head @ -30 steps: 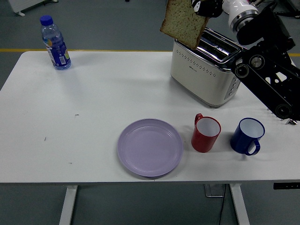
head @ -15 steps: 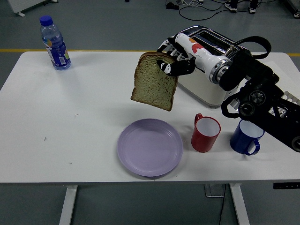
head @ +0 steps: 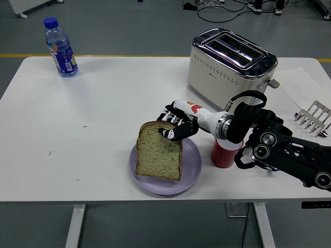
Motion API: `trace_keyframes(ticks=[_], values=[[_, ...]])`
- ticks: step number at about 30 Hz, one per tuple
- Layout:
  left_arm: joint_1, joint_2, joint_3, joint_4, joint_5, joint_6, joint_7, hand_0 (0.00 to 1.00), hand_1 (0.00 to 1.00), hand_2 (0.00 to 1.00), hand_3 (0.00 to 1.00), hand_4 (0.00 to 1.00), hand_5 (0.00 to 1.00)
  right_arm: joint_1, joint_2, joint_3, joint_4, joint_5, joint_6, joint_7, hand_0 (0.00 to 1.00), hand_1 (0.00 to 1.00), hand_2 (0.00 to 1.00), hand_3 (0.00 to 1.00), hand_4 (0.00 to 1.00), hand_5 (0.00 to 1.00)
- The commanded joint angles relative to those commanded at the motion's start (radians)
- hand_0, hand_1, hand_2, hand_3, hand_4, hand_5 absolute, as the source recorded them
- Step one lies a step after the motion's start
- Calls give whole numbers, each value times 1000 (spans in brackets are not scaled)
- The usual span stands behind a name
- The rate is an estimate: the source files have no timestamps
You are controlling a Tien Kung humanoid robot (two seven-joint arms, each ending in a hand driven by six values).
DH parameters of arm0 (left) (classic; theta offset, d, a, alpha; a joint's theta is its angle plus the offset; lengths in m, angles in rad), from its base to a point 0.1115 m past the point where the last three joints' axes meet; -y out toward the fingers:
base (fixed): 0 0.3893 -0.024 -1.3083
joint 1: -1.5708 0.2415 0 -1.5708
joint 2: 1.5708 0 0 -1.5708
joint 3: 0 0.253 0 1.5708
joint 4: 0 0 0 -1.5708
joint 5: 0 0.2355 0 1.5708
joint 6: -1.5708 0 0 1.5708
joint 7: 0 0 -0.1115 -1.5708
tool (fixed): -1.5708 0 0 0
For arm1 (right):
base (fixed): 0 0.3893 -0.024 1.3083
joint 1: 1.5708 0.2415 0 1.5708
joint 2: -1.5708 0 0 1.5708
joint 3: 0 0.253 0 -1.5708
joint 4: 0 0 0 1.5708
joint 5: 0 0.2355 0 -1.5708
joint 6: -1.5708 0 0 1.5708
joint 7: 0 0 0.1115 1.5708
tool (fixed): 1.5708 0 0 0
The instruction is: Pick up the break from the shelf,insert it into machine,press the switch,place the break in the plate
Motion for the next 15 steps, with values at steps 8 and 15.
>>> trace_keyframes(ticks=[8, 15], values=[[-3, 0, 8, 0, -2, 1, 1, 647, 630, 693, 789, 601, 998, -19, 48, -2, -74, 5, -12, 24, 240, 313, 394, 500, 484, 2], [-1, -2, 0, 0, 7, 3, 3, 648, 630, 694, 788, 598, 998, -23, 62, -1, -128, 8, -12, 49, 333, 392, 467, 536, 453, 2]])
